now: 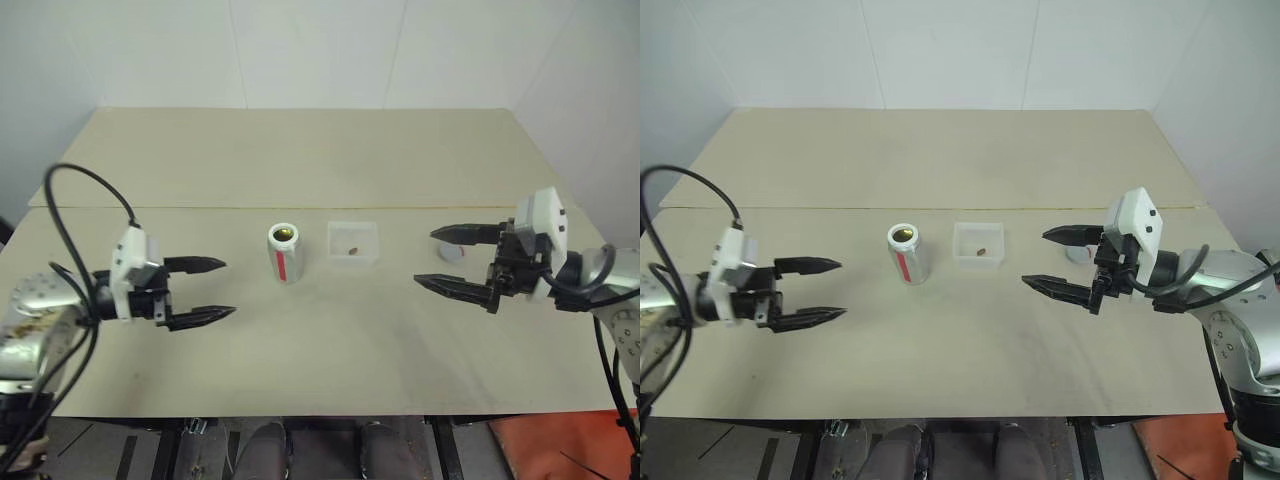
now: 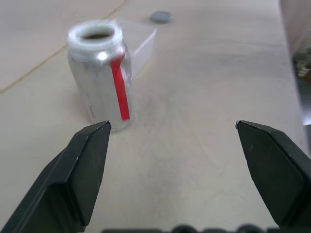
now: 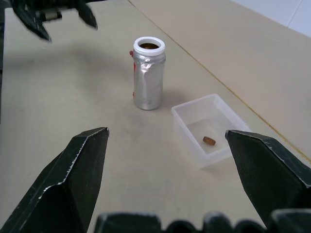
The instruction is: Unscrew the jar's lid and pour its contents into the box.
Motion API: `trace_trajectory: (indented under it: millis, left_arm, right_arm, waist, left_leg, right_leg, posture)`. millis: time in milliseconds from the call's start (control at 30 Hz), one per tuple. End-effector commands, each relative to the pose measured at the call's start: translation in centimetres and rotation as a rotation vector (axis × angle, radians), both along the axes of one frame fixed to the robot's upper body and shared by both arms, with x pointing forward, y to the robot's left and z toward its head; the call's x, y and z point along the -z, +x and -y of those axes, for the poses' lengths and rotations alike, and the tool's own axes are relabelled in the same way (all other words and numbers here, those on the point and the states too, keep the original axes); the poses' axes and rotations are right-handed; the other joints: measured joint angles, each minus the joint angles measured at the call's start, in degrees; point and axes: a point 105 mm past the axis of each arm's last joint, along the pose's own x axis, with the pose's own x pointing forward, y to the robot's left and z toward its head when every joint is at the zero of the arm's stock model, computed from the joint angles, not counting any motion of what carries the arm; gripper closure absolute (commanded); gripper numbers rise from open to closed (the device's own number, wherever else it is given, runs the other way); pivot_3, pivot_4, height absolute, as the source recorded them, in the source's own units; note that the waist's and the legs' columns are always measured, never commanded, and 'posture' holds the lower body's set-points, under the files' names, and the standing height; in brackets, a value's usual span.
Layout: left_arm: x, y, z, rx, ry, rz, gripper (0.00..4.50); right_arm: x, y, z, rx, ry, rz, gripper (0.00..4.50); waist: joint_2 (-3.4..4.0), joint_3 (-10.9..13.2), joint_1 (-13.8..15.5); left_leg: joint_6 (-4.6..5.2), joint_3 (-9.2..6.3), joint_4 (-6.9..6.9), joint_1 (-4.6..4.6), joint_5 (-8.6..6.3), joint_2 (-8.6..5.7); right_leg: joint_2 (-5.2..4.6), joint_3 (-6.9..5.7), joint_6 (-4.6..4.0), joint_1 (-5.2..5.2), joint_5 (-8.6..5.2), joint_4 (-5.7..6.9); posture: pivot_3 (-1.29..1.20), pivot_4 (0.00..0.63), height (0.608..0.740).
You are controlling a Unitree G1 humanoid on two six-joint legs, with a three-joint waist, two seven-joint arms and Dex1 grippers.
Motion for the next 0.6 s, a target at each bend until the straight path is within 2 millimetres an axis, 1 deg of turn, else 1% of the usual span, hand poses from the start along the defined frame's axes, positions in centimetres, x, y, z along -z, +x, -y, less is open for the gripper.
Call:
trace_trajectory:
  millis: [33, 167, 267, 600]
  left_arm:
    - [-2.3, -0.4, -0.6, 0.048, 0.012, 0.058, 0.03]
    - [-3.3, -0.3, -1.3, 0.057, 0.045, 0.073, 0.03]
    - [-3.6, -0.4, -1.6, 0.063, 0.059, 0.073, 0.03]
    - [-3.2, -0.7, -1.2, 0.075, 0.051, 0.064, 0.03]
  right_arm:
    - [-1.0, -0.3, 0.6, -0.023, -0.037, 0.047, 0.00]
    - [-0.9, -0.4, 1.1, -0.038, -0.066, 0.029, 0.00]
    - [-0.9, -0.5, 1.3, -0.044, -0.080, 0.024, 0.00]
    - [-1.0, -0.6, 1.6, -0.054, -0.095, 0.016, 0.00]
  waist:
    - [0.00, 0.0, 0.0]
    - [0.00, 0.0, 0.0]
    - [0.00, 0.0, 0.0]
    - [0.00, 0.0, 0.0]
  left_leg:
    - [0.00, 0.01, -0.01, 0.01, 0.00, 0.01]
    - [0.01, 0.05, -0.02, 0.02, 0.00, 0.02]
    - [0.01, 0.07, -0.01, 0.02, 0.00, 0.03]
    - [0.02, 0.10, -0.01, 0.01, -0.01, 0.08]
  right_leg:
    - [0.01, 0.00, 0.00, 0.00, 0.00, -0.01]
    - [0.04, 0.00, 0.00, -0.01, 0.00, -0.04]
    - [0.05, 0.02, 0.00, -0.01, 0.00, -0.04]
    - [0.06, 0.04, 0.00, -0.03, 0.00, -0.03]
  posture:
    - [0.00, 0.150, 0.740]
    - [0.00, 0.150, 0.740]
    - [0.00, 0.150, 0.740]
    - [0.00, 0.150, 0.740]
